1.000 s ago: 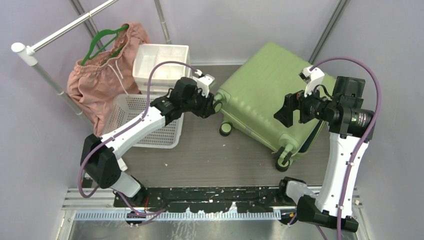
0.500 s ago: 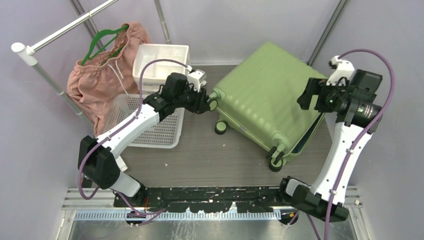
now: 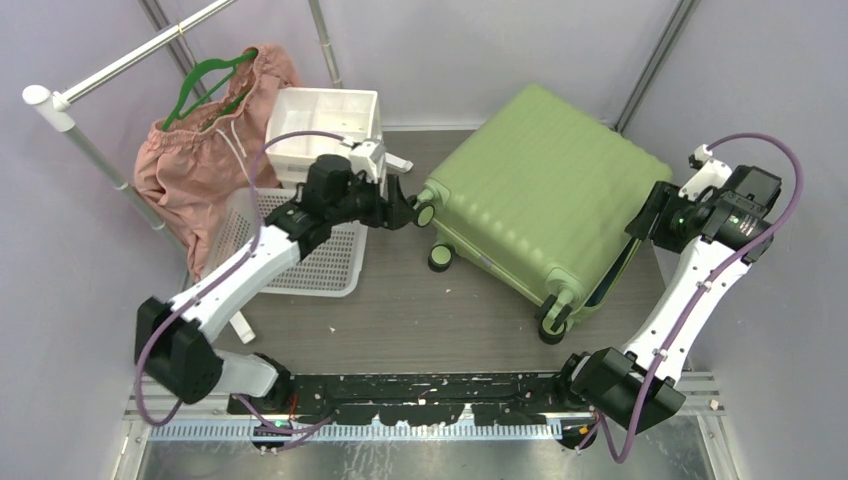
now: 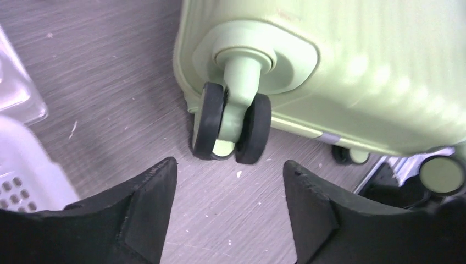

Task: Open, take out, and arrange the luggage
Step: Adjust the luggage at the center of the board, then open the luggage at the center of the board.

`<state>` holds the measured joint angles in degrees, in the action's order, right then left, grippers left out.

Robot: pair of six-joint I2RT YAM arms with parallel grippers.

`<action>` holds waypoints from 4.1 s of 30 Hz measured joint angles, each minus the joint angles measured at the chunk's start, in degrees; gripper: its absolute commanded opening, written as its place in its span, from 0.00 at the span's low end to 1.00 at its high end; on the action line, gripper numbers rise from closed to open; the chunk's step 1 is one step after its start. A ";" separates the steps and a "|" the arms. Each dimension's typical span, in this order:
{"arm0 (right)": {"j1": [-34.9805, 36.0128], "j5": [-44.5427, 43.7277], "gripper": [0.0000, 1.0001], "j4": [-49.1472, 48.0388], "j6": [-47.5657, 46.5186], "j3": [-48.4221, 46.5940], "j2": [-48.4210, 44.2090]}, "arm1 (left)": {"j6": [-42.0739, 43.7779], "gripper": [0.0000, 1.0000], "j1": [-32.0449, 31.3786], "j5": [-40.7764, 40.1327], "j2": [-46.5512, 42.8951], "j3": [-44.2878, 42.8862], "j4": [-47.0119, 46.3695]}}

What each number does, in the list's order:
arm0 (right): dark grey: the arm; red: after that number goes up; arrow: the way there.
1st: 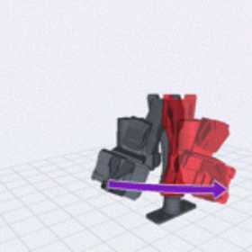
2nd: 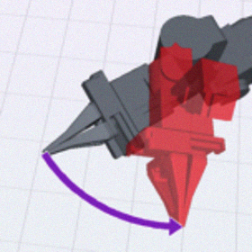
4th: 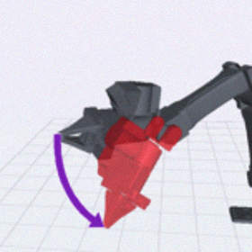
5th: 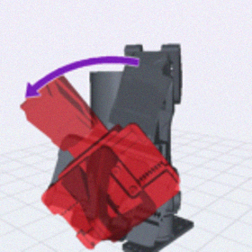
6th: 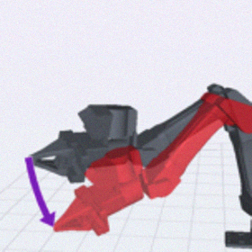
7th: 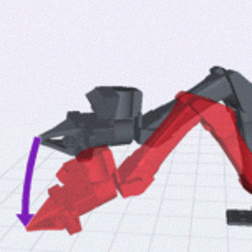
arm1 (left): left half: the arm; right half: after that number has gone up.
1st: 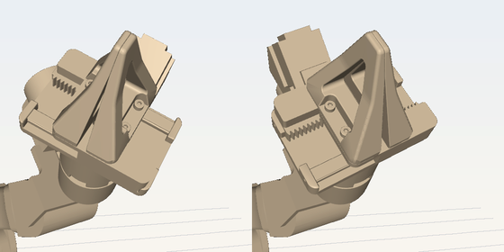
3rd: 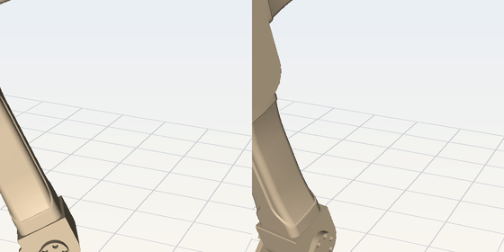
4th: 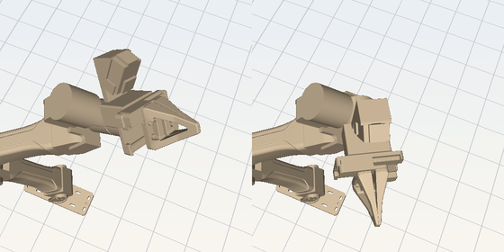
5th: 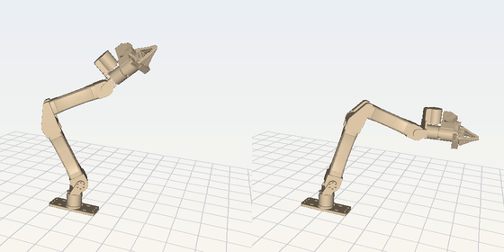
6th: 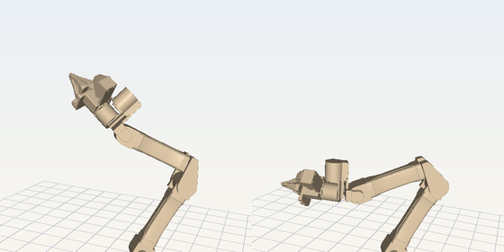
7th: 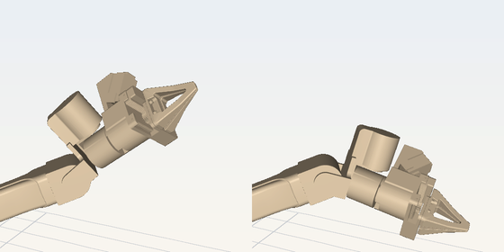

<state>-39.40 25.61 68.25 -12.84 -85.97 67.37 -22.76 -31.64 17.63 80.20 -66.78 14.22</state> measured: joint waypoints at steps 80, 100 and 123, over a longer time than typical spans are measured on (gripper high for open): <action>-1.70 7.08 0.39 7.91 -14.43 5.09 5.55 | -12.17 0.00 -42.99 -25.99 21.14 -19.30 -9.88; 1.22 9.14 0.52 -4.20 -0.44 12.72 3.61 | -29.79 0.00 -19.82 -10.91 8.68 -18.47 -20.61; 7.30 -10.82 0.86 -28.87 27.96 22.67 10.91 | -49.59 0.00 6.71 -4.94 13.73 -26.27 -36.09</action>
<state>-32.10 14.79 39.38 15.11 -63.31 78.28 -72.36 -24.93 12.69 93.93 -93.06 -21.87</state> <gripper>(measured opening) 0.875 0.702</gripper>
